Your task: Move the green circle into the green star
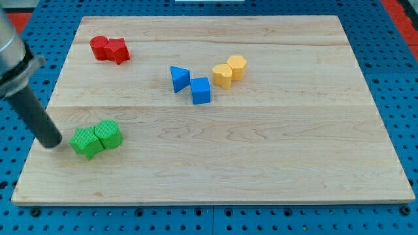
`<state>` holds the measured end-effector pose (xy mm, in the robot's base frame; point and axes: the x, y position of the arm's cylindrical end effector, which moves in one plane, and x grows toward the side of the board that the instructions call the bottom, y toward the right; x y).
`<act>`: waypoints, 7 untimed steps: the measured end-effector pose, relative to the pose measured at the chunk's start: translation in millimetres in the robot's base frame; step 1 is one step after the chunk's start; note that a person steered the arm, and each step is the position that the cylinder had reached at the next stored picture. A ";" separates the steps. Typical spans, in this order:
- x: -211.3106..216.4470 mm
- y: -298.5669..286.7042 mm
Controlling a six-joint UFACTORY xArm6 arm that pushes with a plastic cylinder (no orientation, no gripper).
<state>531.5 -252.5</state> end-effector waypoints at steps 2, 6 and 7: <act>-6.1 47.4; -29.3 166.2; -61.2 141.9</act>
<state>470.3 -110.6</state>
